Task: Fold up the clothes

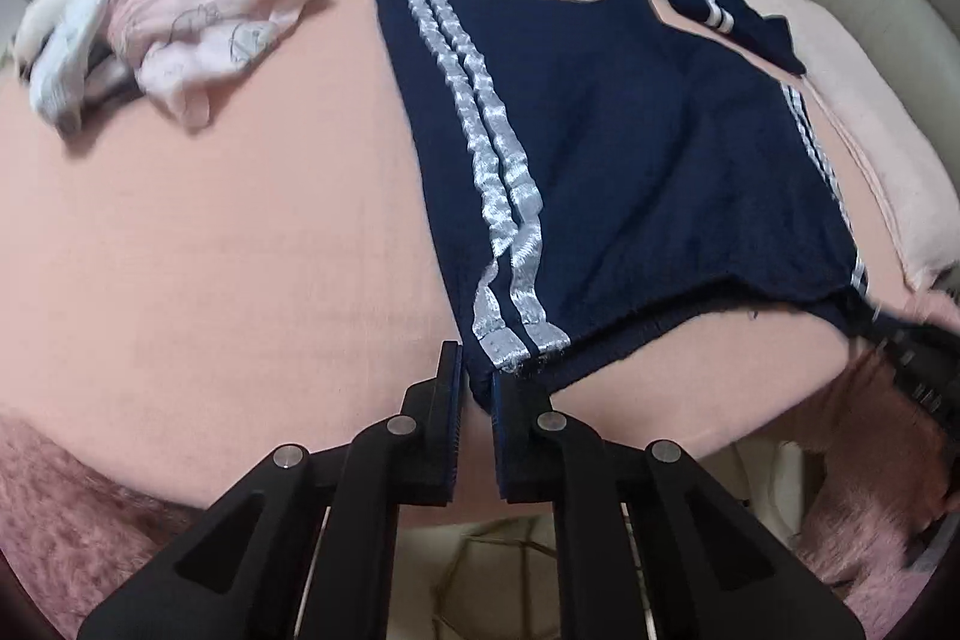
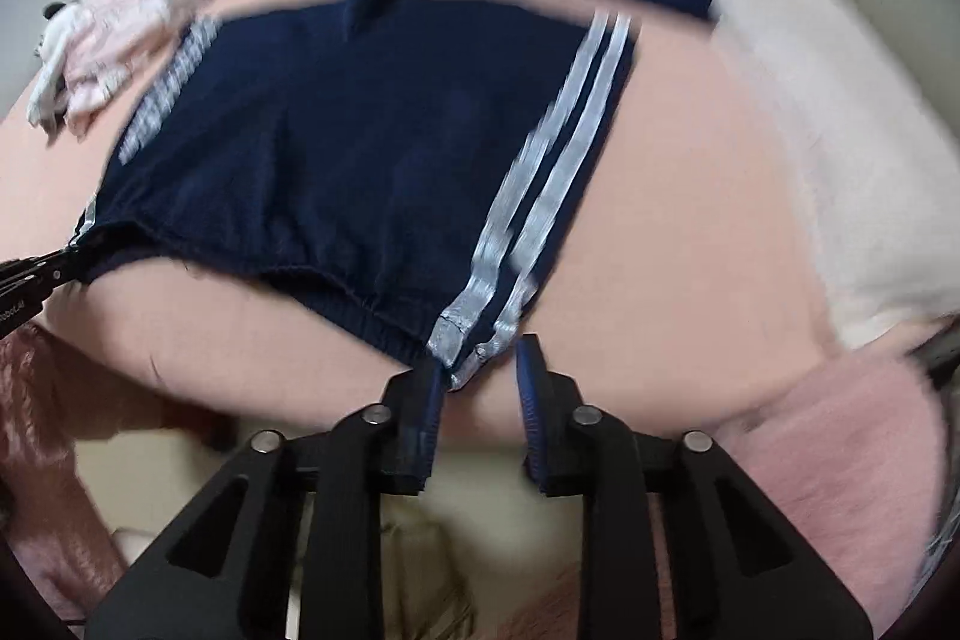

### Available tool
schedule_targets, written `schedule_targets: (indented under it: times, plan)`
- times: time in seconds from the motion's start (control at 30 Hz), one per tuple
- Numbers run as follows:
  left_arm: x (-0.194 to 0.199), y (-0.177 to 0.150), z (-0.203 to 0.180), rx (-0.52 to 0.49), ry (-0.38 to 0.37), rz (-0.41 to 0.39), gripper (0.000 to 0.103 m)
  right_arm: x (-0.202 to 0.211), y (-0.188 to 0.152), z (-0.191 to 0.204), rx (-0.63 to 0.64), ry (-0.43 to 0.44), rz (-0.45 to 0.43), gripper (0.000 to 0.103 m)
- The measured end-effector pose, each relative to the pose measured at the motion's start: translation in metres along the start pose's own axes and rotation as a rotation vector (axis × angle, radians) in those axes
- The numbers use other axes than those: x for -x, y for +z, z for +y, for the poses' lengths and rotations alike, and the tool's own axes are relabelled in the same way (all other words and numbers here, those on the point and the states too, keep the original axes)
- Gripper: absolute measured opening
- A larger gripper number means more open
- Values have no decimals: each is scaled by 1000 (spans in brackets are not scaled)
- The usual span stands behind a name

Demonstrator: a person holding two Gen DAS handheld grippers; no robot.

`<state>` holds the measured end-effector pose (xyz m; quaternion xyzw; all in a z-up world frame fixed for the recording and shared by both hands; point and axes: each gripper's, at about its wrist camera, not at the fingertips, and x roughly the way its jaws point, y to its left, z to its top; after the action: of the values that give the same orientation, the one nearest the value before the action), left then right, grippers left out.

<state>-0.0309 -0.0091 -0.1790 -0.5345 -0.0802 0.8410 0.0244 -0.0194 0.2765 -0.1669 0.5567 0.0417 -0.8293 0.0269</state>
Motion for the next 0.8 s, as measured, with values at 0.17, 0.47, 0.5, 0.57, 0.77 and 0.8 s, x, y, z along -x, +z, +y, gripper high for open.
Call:
schedule_targets:
  times: [0.17,0.47,0.5,0.57,0.77,0.8]
  plan:
    - [35,0,6,12,-102,-80,56,37,1,-5,2,-10,-146,47]
    - [35,34,-31,-182,-105,-182,21,64,11,21,97,149,-256,47]
    - [26,36,-35,-199,-102,-156,19,56,18,26,116,130,-249,47]
    - [7,35,-37,-208,-99,-90,19,31,28,33,145,88,-204,47]
    - [-6,15,-24,-190,-112,-5,20,-11,23,6,17,119,-58,49]
    - [-4,15,-21,-178,-124,-13,20,-9,24,4,8,107,-71,51]
